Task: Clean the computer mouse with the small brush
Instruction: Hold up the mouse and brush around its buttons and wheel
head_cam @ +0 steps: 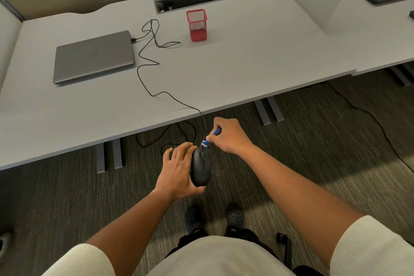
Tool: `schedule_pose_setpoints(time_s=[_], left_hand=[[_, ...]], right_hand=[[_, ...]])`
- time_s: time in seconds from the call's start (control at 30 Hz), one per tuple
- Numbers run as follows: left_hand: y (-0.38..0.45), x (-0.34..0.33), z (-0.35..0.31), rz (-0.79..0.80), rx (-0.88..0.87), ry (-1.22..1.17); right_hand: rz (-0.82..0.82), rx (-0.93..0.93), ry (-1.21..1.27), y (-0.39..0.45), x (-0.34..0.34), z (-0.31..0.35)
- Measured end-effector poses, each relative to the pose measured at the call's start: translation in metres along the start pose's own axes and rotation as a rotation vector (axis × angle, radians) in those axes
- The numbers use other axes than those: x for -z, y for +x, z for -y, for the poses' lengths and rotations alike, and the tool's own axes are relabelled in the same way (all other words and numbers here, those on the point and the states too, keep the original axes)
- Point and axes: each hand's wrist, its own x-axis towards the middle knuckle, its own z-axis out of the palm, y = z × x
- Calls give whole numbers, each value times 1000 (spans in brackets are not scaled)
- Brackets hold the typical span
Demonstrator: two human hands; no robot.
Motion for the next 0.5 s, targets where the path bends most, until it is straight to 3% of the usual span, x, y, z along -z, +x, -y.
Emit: schedule_pose_setpoints(time_s=[0.2,0.37,0.43,0.5], left_hand=[[1,-3,2,37,-3,20],[2,-2,0,14,3,26],[1,-1,1,6,7,13],[1,-1,0,11,7,18]], right_hand=[[343,94,-13,-8,1,8],[55,57,4,-7,-3,11],[38,57,14,-7,-2,12],[122,49,27,-9,-2,14]])
